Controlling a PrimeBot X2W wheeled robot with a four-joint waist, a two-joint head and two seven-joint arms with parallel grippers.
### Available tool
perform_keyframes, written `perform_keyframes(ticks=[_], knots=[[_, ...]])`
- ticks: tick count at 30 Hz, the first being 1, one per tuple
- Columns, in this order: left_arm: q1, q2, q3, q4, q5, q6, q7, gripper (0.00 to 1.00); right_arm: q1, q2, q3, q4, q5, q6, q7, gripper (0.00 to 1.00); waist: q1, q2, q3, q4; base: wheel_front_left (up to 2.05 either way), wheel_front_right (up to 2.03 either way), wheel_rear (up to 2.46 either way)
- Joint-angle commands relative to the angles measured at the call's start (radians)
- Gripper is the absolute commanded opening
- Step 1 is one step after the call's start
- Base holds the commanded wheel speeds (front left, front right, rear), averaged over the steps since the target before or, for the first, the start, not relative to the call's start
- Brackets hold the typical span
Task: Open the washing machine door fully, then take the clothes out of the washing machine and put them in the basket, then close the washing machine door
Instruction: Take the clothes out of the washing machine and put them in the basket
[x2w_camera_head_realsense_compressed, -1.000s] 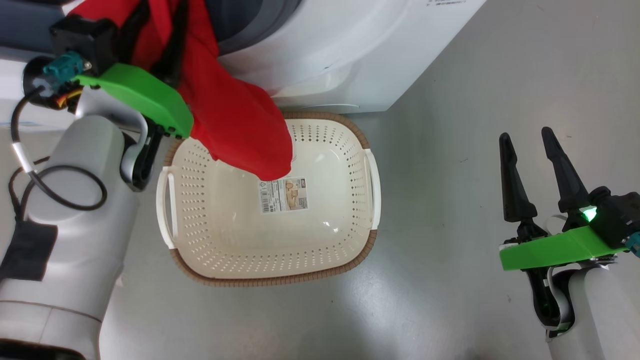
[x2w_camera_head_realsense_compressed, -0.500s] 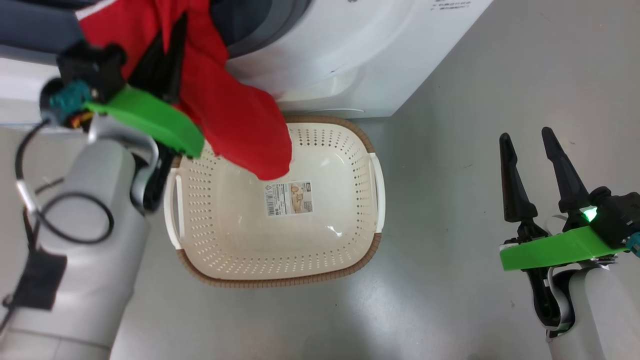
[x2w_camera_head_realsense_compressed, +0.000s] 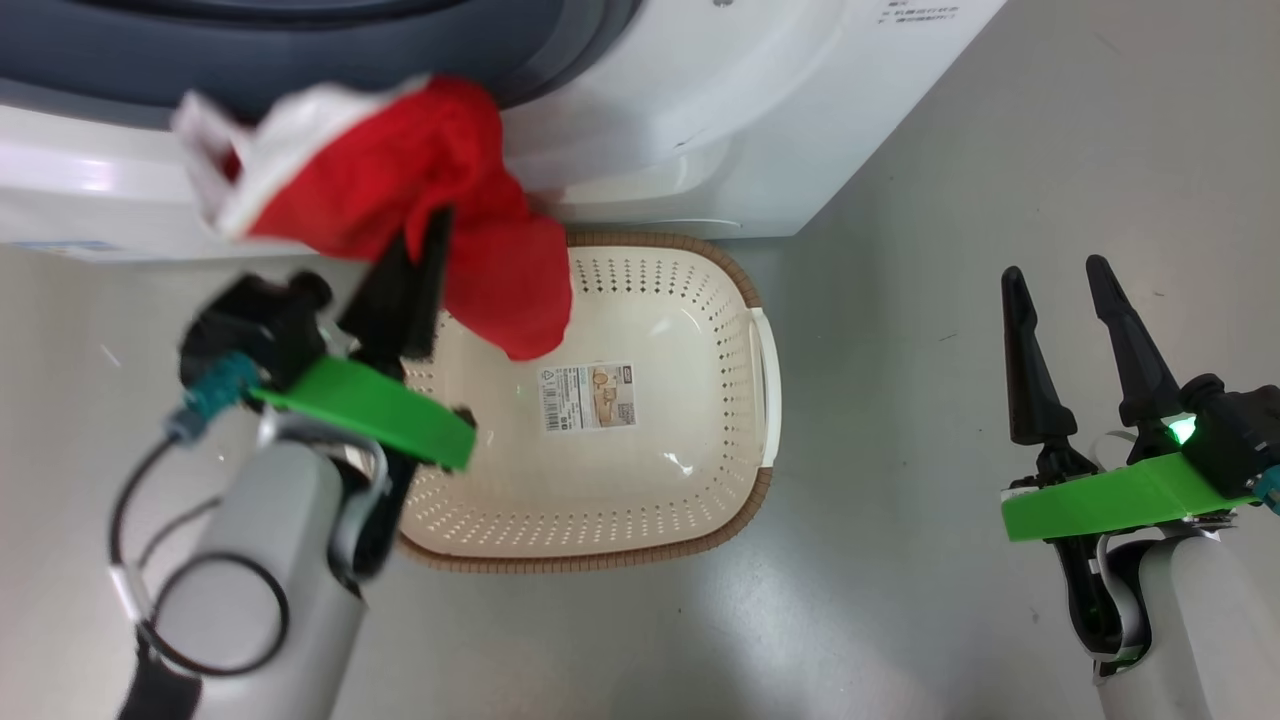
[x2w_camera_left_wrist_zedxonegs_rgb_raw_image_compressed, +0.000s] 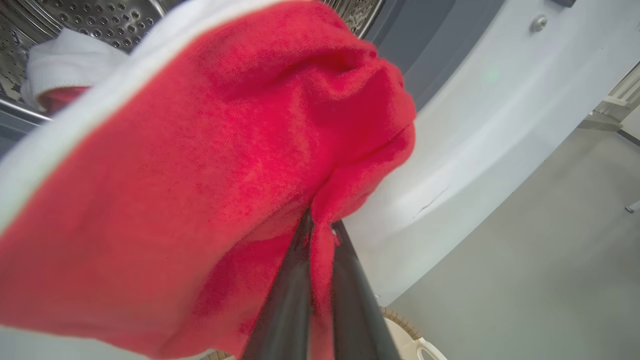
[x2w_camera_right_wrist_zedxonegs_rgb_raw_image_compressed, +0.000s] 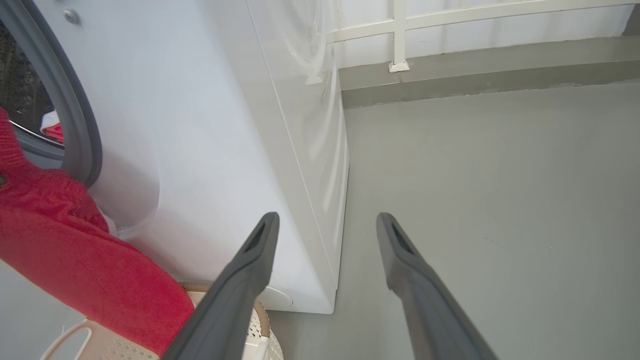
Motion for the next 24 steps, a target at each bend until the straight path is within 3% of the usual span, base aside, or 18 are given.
perform_keyframes(ticks=[1,9,24], knots=[[0.025,0.025,0.023,-0.028,0.009,-0.006,-0.005,0.0,0.021,-0.001,0.022,-0.023,0.001,0.006,-0.006,1.0,0.0,0.0,0.001,0.001,0.0,0.0,0.0],[0.1,0.008,-0.028,-0.009,-0.005,-0.006,-0.005,0.0,0.007,-0.001,0.028,-0.025,0.001,0.006,-0.006,1.0,0.0,0.0,0.022,-0.004,0.0,0.0,0.0],[0.002,0.015,-0.138,0.238,-0.059,-0.006,-0.005,0.0,-0.035,-0.001,0.039,-0.043,0.012,0.006,-0.006,1.0,0.0,0.0,0.127,-0.044,0.0,0.0,0.0]])
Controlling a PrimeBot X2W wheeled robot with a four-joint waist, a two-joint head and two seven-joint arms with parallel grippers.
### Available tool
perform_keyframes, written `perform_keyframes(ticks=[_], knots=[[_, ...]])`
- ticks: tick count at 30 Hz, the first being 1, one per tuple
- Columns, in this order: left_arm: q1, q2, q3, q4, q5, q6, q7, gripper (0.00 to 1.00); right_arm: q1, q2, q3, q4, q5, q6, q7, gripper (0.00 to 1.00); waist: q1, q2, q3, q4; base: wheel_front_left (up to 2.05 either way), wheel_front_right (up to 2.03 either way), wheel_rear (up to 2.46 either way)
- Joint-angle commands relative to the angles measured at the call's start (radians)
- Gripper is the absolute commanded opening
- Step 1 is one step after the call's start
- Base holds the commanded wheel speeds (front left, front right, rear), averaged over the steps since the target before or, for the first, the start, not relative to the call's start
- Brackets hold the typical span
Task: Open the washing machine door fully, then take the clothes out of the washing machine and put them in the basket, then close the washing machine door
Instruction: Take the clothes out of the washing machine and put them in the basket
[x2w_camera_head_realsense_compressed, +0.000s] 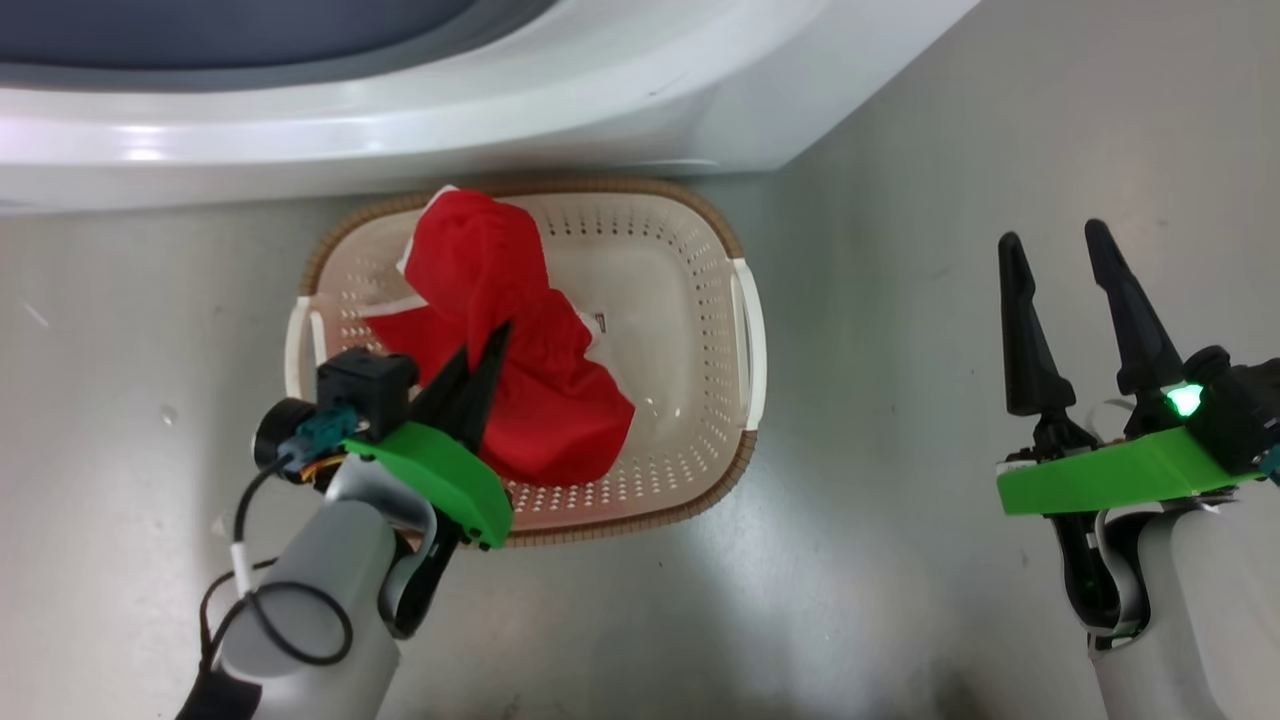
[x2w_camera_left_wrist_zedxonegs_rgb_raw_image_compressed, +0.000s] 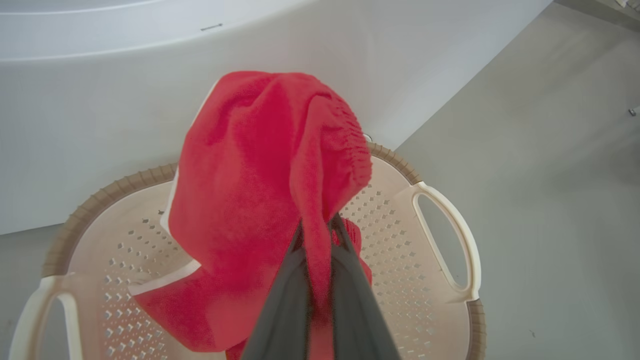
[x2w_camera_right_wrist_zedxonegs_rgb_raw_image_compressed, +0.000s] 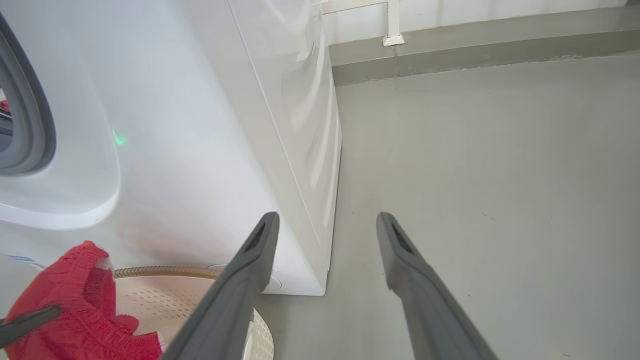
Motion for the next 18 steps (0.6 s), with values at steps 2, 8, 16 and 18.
perform_keyframes(ticks=[2,8,16,18], knots=[[-0.022,0.033,-0.012,0.027,-0.012,-0.006,-0.006,0.0,-0.006,-0.001,0.024,-0.029,0.003,0.006,-0.006,1.0,0.0,0.0,0.036,-0.015,0.0,0.0,0.0],[-0.085,0.046,-0.06,0.135,-0.054,-0.006,-0.006,0.0,-0.026,-0.001,0.03,-0.034,0.005,0.006,-0.006,1.0,0.0,0.0,0.072,-0.025,0.0,0.0,0.0],[-0.147,0.053,-0.075,0.203,-0.101,-0.006,-0.006,0.32,-0.039,-0.001,0.03,-0.038,0.006,0.006,-0.006,1.0,0.0,0.0,0.096,-0.03,0.0,0.0,0.0],[-0.15,0.053,-0.073,0.207,-0.105,-0.006,-0.006,0.45,-0.04,-0.001,0.028,-0.037,0.006,0.006,-0.006,1.0,0.0,0.0,0.094,-0.031,0.0,0.0,0.0]])
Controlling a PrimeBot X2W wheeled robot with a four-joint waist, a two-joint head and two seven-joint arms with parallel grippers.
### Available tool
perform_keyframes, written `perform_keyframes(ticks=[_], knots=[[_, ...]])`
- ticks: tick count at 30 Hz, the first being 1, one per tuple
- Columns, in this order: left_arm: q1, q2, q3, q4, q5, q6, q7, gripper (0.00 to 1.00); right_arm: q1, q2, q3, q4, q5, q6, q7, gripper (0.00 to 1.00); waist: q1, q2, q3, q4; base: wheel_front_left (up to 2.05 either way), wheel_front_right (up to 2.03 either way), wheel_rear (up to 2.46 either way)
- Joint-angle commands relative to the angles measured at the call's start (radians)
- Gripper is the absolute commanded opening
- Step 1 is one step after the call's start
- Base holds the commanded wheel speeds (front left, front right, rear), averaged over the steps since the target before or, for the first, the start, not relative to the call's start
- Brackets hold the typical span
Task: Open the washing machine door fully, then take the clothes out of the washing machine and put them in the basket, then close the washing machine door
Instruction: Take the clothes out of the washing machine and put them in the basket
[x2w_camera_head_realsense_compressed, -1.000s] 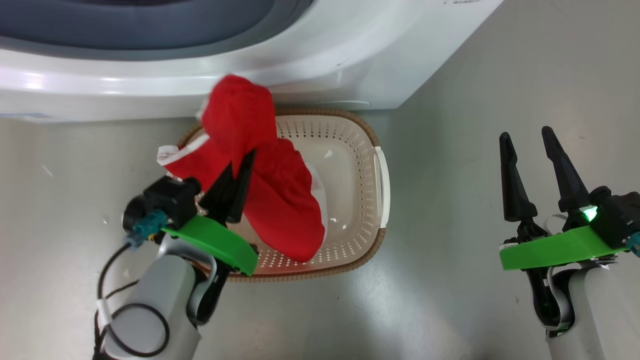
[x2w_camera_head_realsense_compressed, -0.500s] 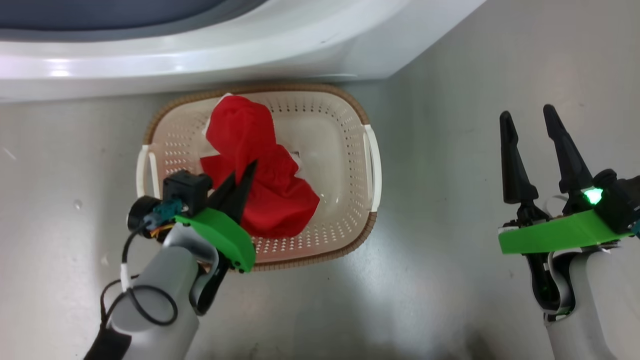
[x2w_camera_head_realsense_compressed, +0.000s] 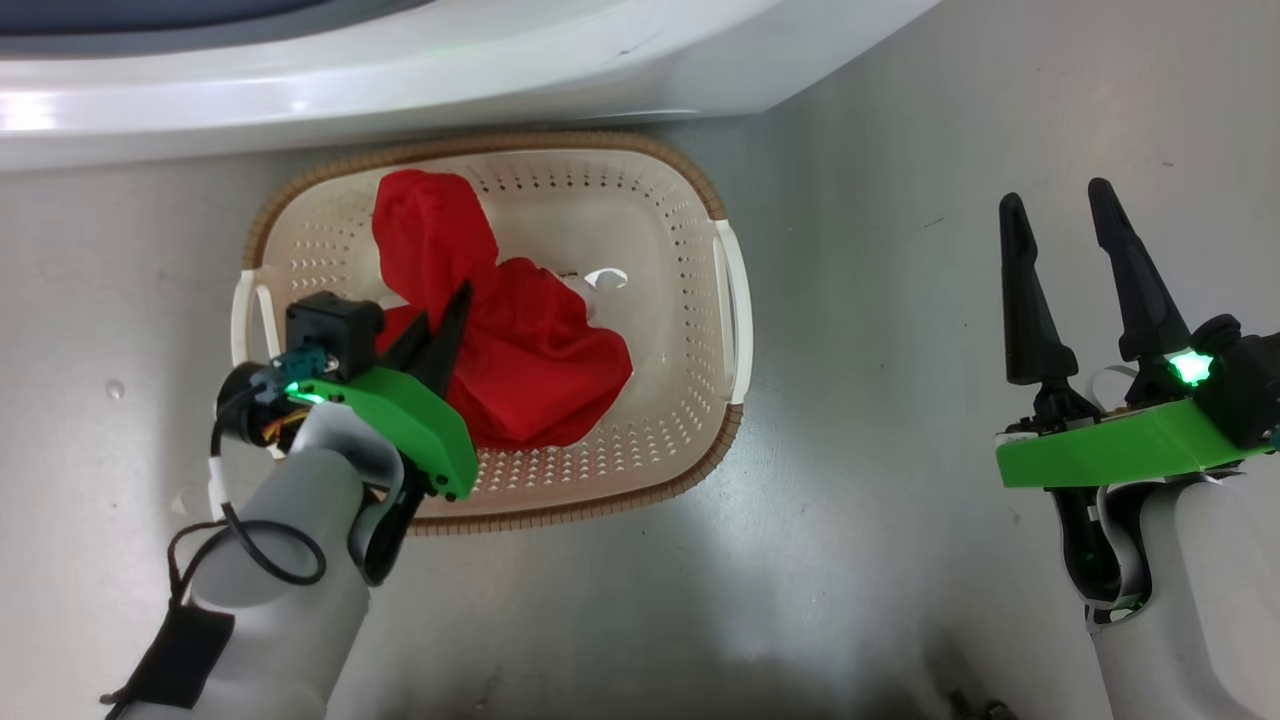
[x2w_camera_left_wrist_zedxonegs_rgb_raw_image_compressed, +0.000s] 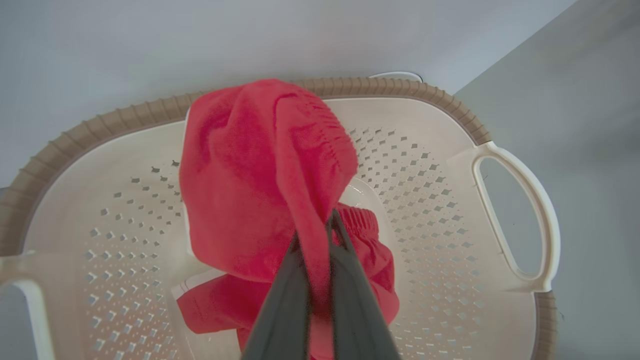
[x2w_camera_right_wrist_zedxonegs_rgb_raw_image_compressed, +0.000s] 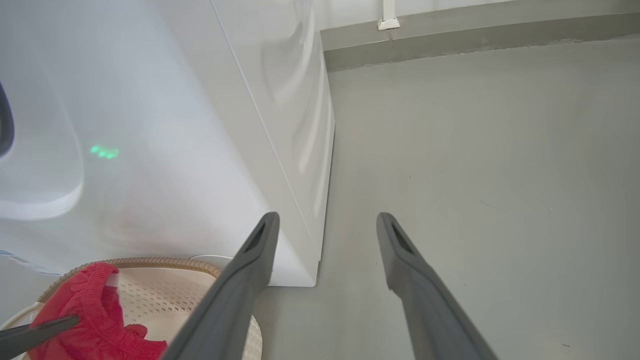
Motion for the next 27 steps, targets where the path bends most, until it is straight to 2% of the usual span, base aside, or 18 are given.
perform_keyframes(ticks=[1,2,3,4,16,27], knots=[[0.009,0.032,0.022,-0.003,-0.006,-0.006,-0.006,0.64,0.009,0.001,0.019,-0.023,0.002,0.006,-0.006,1.0,0.0,0.0,-0.003,0.0,0.0,0.0,0.0],[0.009,0.032,0.022,-0.003,-0.006,-0.006,-0.006,0.64,0.009,0.001,0.019,-0.023,0.002,0.006,-0.006,1.0,0.0,0.0,-0.003,0.0,0.0,0.0,0.0],[0.009,0.033,0.023,-0.002,-0.008,-0.006,-0.006,0.93,0.01,0.001,0.018,-0.022,0.002,0.006,-0.006,1.0,0.0,0.0,-0.005,0.0,0.0,0.0,0.0],[0.01,0.033,0.023,-0.002,-0.009,-0.006,-0.006,1.0,0.01,0.001,0.017,-0.021,0.002,0.006,-0.006,1.0,0.0,0.0,-0.007,0.0,0.0,0.0,0.0],[0.057,0.034,0.052,-0.033,0.0,-0.006,-0.006,1.0,0.026,0.001,0.016,-0.006,-0.002,0.006,-0.006,1.0,0.0,0.0,-0.071,0.007,0.0,0.0,0.0],[0.15,0.034,0.186,-0.132,0.048,-0.006,-0.006,1.0,0.069,0.001,0.005,0.018,-0.014,0.006,-0.006,1.0,0.0,0.0,-0.191,0.022,0.0,0.0,0.0]])
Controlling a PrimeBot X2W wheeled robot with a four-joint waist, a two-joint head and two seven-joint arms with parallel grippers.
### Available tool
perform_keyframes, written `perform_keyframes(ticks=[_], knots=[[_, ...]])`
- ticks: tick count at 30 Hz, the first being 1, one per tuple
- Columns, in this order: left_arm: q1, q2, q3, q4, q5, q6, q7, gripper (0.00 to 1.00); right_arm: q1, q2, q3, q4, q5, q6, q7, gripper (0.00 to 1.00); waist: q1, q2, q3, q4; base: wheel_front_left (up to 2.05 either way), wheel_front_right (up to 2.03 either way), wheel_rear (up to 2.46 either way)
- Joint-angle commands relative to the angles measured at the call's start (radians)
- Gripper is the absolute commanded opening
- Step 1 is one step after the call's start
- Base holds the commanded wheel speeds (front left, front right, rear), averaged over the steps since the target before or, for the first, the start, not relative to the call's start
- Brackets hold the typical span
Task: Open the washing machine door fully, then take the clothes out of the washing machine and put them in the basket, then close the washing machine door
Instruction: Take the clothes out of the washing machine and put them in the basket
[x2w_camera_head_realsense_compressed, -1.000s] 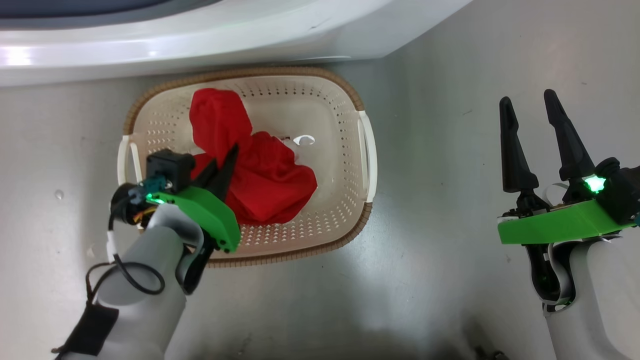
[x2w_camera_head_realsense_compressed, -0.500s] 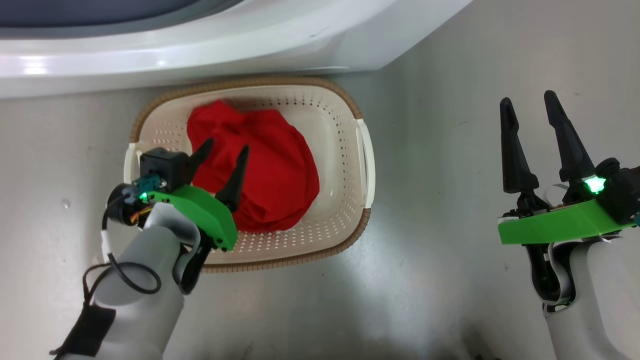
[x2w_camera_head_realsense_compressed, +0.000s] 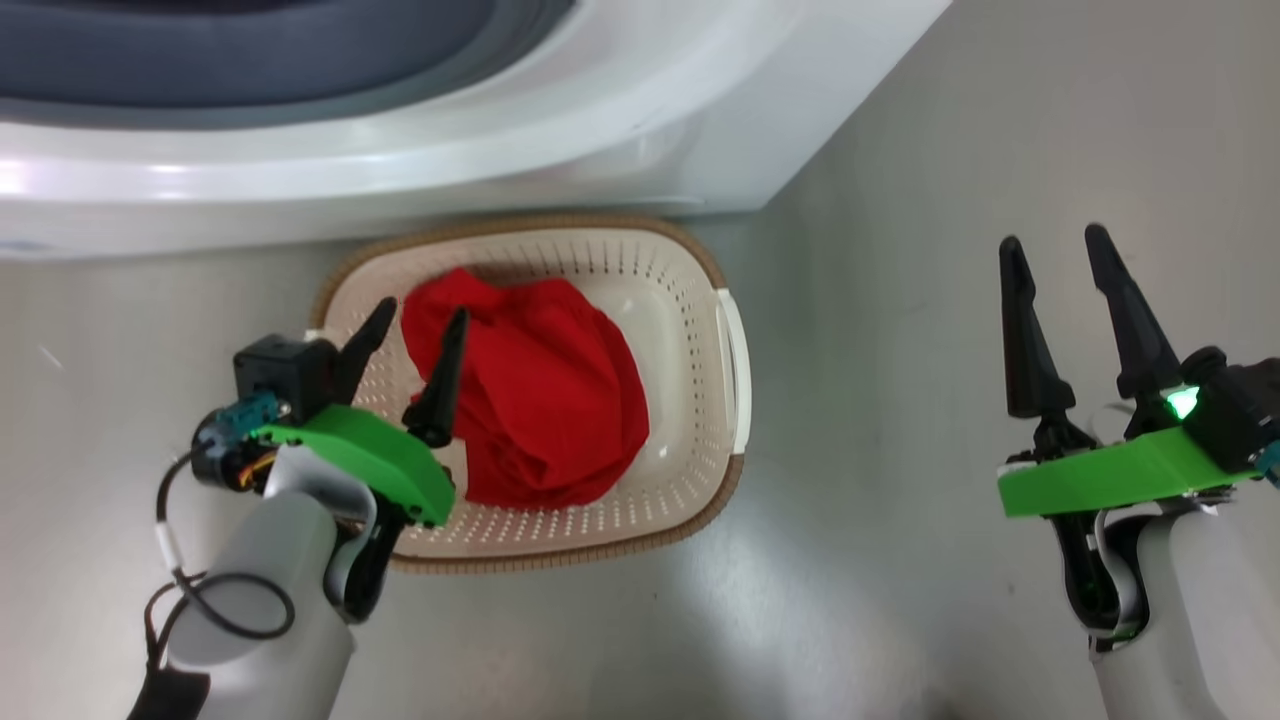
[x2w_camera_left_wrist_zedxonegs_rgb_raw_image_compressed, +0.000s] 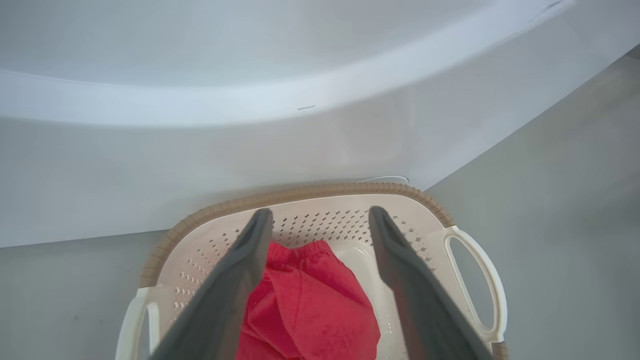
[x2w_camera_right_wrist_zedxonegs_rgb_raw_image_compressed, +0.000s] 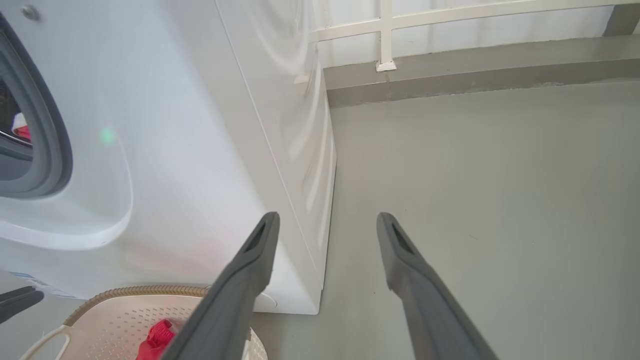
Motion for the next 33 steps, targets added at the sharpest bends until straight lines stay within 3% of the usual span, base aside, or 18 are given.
perform_keyframes(ticks=[1,33], knots=[[0.04,0.031,0.04,-0.029,0.019,-0.006,-0.006,1.0,0.035,0.001,0.018,-0.017,-0.01,0.006,-0.006,1.0,0.0,0.0,-0.051,0.009,0.0,0.0,0.0],[0.43,0.007,0.328,-0.414,0.251,-0.006,-0.006,1.0,0.247,0.001,-0.005,0.036,-0.018,0.006,-0.006,1.0,0.0,0.0,-0.443,0.055,0.0,0.0,0.0]])
